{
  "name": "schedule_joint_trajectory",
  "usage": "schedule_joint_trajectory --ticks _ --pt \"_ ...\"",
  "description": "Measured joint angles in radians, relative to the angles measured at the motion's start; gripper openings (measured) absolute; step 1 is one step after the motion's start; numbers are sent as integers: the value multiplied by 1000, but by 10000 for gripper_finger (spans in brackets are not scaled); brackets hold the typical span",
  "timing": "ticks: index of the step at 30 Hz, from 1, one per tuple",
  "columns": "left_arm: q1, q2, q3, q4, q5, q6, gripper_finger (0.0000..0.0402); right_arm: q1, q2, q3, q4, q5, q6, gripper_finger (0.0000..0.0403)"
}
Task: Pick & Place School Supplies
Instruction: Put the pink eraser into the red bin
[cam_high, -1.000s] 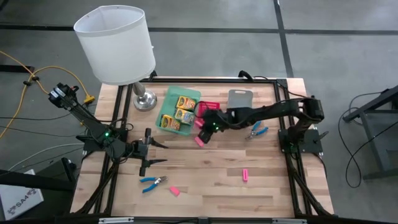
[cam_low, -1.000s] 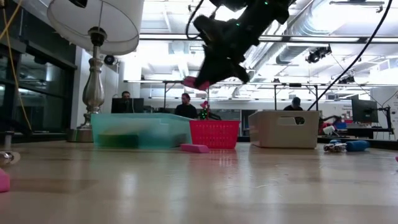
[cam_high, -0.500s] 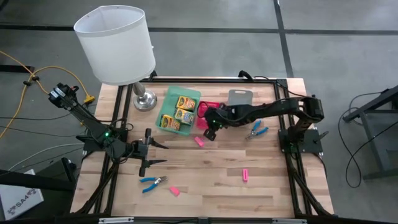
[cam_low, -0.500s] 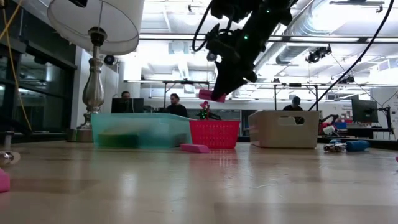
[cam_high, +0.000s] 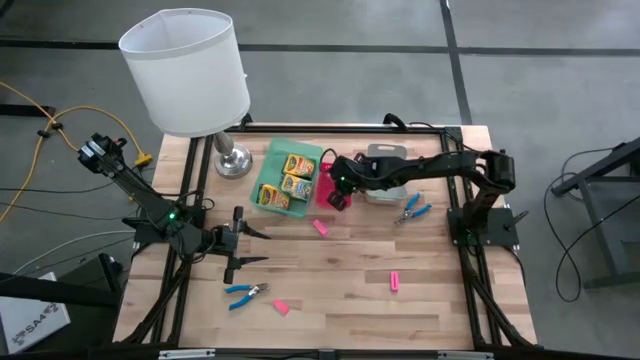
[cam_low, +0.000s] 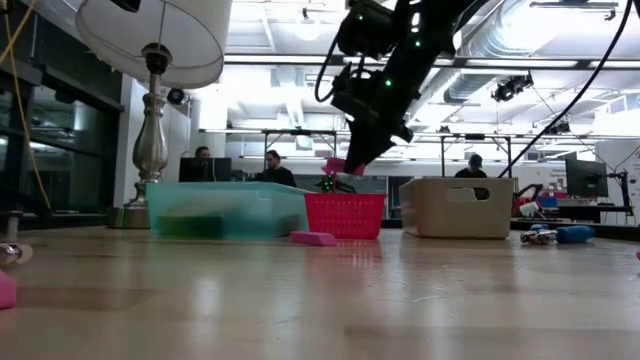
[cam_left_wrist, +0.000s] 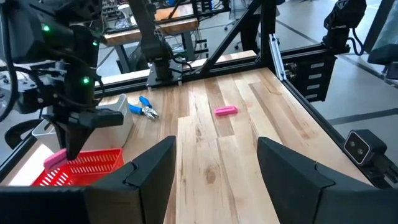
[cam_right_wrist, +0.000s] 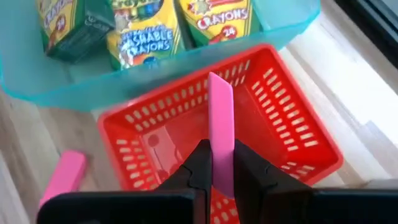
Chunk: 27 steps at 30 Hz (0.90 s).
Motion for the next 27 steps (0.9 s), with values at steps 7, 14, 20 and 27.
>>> schedule_joint_trajectory --ticks 7,14,20,27 --pt "0 0 0 0 0 0 218 -31 39 1 32 -1 -26 29" --pt "0 0 0 0 0 0 218 -44 85 0 47 -5 -54 29" --pt "0 0 -1 -2 1 1 218 -52 117 1 80 -9 -66 29" --pt "0 0 -1 -1 1 0 218 -52 144 0 79 -3 -71 29"
